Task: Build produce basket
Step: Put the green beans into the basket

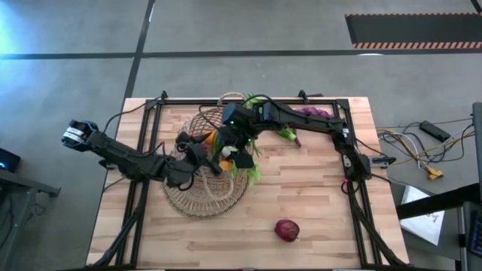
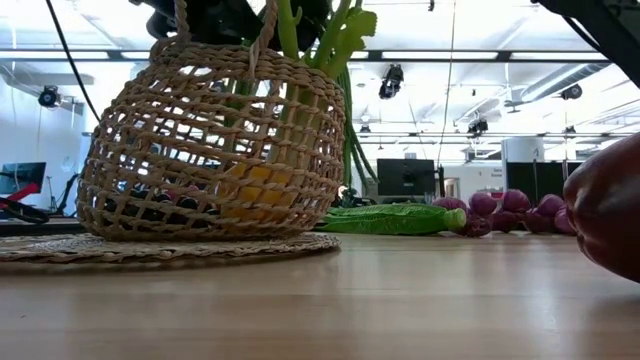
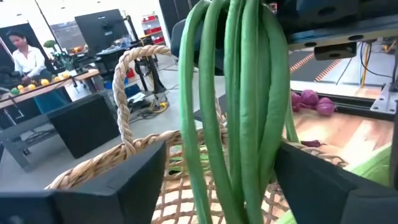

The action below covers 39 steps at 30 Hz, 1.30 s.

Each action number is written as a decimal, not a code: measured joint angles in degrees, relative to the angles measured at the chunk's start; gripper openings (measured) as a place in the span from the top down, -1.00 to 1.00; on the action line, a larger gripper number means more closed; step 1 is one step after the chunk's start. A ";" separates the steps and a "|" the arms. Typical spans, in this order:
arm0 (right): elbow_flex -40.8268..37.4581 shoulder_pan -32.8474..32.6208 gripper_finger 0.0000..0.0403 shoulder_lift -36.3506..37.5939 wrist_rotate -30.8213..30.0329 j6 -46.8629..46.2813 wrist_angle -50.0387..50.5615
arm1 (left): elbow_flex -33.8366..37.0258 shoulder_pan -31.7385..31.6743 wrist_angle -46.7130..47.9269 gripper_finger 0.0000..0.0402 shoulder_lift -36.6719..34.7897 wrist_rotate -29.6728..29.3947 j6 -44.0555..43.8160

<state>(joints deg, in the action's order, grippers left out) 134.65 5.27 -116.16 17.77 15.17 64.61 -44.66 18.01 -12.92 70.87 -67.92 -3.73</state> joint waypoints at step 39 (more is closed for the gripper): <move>-0.15 -2.02 -0.18 1.11 -1.30 5.11 14.81 | 10.18 -13.62 -8.66 0.96 -7.01 0.26 0.98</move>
<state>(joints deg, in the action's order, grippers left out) 134.50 3.25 -115.05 16.47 20.27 79.42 -34.48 4.39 -21.57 63.86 -67.66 -2.74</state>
